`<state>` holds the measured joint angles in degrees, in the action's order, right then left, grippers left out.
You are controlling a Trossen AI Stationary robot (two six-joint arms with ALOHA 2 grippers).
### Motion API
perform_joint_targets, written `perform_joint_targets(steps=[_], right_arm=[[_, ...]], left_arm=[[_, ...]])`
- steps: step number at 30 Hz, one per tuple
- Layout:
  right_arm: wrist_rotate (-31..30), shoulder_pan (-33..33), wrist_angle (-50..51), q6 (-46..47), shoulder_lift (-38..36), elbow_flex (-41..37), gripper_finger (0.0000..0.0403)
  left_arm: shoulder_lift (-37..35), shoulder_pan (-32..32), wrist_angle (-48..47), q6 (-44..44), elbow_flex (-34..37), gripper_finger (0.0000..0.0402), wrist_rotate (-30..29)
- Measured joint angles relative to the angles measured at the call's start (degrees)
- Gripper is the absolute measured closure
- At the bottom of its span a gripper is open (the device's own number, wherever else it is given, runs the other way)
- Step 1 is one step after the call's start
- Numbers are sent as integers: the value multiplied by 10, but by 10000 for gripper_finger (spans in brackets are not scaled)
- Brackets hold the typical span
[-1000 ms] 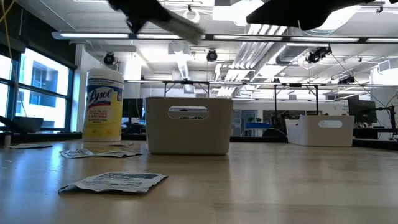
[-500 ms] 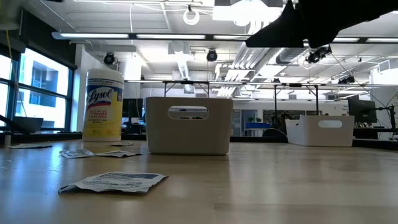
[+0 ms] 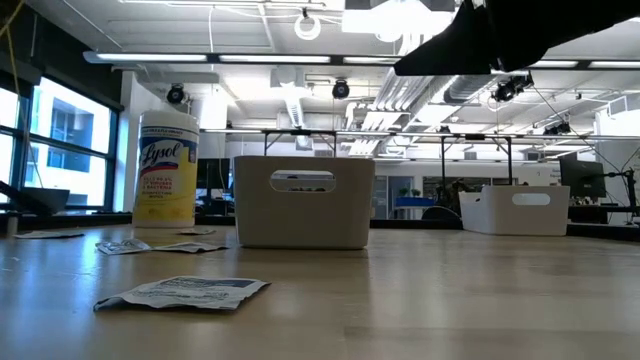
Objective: Pick & Place First Aid Supplies
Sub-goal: Put the green pad into the bottom gray bin
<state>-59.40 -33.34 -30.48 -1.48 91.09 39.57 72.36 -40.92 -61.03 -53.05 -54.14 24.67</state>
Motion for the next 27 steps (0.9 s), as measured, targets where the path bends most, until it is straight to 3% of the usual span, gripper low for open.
perform_joint_targets(steps=[5, 16, 22, 27], right_arm=[[0, 0, 0, 0, 0, 0, 265], [0, 0, -2, 2, 0, 0, 265], [0, 0, -2, 2, 0, 0, 265], [0, 0, -2, 2, 0, 0, 265]], left_arm=[[0, 0, 71, -35, 54, 401, -2], [0, 0, 64, -61, 77, 364, -90], [0, 0, 30, -73, 77, 314, -75], [0, 0, -16, -83, 60, 299, -50]])
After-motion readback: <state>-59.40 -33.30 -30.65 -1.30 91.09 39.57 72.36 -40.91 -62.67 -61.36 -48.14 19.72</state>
